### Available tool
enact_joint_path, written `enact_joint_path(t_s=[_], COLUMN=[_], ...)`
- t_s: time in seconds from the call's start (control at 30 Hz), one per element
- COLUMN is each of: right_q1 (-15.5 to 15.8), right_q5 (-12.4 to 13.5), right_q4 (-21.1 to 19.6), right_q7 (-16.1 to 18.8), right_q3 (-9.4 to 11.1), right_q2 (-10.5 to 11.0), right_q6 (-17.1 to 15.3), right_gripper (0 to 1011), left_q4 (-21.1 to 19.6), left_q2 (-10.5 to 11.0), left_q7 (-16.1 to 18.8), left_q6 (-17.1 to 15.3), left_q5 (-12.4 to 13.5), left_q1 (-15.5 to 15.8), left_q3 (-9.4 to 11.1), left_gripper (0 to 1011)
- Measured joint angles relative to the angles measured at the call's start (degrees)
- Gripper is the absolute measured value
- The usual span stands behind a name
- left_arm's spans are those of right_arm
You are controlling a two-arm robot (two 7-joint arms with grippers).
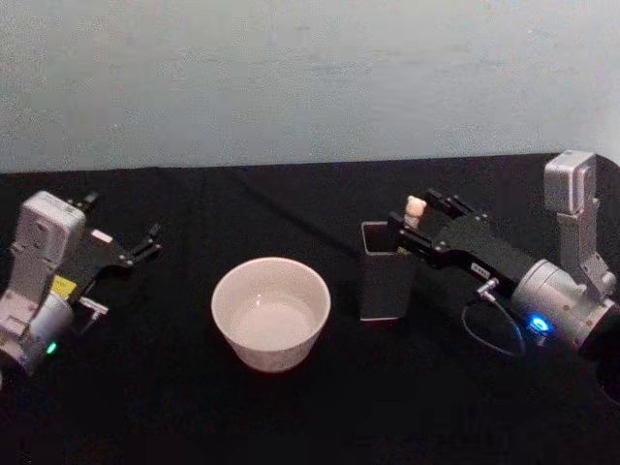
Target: Pick up the stirring spoon with one hand, stir inside the cup, then place it back in its original position.
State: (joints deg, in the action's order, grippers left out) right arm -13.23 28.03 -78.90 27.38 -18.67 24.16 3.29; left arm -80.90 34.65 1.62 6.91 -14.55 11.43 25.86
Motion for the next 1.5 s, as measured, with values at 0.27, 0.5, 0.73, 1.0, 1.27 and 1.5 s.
enact_joint_path(t_s=[0.27, 0.5, 0.73, 1.0, 1.27, 1.5], right_q1=[0.0, 0.0, 0.0, 0.0, 0.0, 0.2], right_q5=[0.0, 0.0, 0.0, 0.0, 0.0, 1.2], right_q4=[0.0, 0.0, 0.0, 0.0, 0.0, -0.5], right_q7=[0.0, 0.0, 0.0, 0.0, 0.0, 1.0], right_q3=[0.0, 0.0, 0.0, 0.0, 0.0, 0.4], right_q2=[0.0, 0.0, 0.0, 0.0, 0.0, 0.1], right_q6=[0.0, 0.0, 0.0, 0.0, 0.0, -0.3], right_gripper=[562, 358, 214, 214, 214, 214], left_q4=[0.0, 0.0, 0.0, 0.0, 0.0, 0.0], left_q2=[0.0, 0.0, 0.0, 0.0, 0.0, 0.0], left_q7=[0.0, 0.0, 0.0, 0.0, 0.0, 0.0], left_q6=[0.0, 0.0, 0.0, 0.0, 0.0, 0.0], left_q5=[0.0, 0.0, 0.0, 0.0, 0.0, 0.0], left_q1=[0.0, 0.0, 0.0, 0.0, 0.0, 0.0], left_q3=[0.0, 0.0, 0.0, 0.0, 0.0, 0.0], left_gripper=[1001, 1001, 1001, 1001, 1001, 1001])
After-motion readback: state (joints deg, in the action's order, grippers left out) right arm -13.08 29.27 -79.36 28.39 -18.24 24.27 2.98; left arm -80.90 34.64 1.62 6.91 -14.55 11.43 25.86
